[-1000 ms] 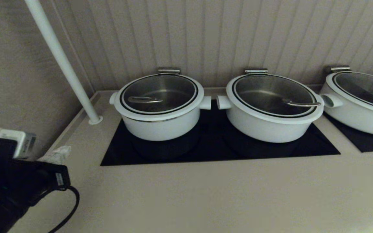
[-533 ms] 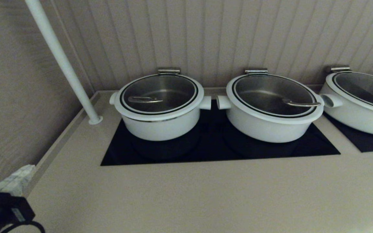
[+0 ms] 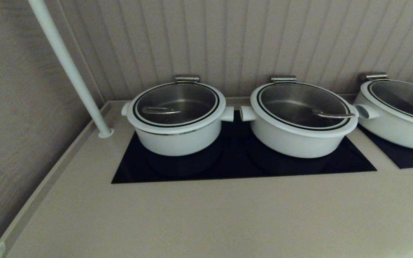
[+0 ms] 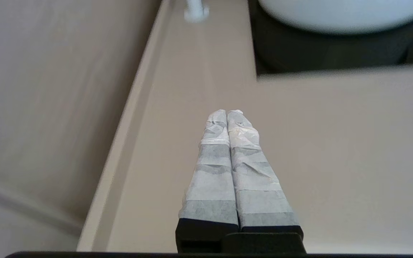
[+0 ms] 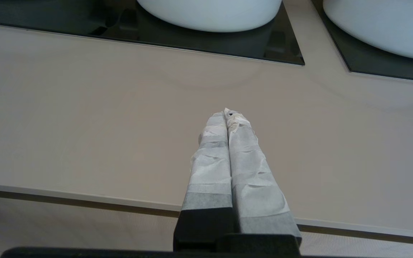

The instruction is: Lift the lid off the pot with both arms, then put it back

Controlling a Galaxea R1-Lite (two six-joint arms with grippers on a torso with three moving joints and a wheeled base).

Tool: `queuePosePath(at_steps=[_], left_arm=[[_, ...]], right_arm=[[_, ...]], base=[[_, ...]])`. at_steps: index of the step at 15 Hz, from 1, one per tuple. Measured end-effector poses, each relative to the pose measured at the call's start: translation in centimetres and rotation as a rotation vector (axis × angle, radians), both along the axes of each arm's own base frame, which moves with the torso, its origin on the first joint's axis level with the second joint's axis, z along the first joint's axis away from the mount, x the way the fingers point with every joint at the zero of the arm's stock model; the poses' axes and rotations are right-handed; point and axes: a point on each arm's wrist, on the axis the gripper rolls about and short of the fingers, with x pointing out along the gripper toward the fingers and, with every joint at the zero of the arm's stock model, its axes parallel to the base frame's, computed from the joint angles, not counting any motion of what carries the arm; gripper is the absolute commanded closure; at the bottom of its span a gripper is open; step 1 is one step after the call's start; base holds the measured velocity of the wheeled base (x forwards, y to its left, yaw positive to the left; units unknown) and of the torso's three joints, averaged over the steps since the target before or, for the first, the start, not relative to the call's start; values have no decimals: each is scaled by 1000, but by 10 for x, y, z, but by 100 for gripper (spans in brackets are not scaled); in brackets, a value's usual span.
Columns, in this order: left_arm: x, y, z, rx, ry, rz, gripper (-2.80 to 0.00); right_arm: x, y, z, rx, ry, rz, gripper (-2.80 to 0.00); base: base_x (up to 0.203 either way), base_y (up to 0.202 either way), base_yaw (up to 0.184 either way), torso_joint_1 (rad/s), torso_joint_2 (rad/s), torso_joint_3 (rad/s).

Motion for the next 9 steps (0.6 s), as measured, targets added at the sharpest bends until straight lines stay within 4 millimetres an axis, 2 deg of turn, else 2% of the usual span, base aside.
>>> queuePosePath(at_steps=[9], left_arm=[[-22, -4, -25, 7, 32, -137, 0]], right_arm=[[0, 0, 0, 0, 0, 0, 0]], base=[[0, 0, 0, 0, 0, 0]])
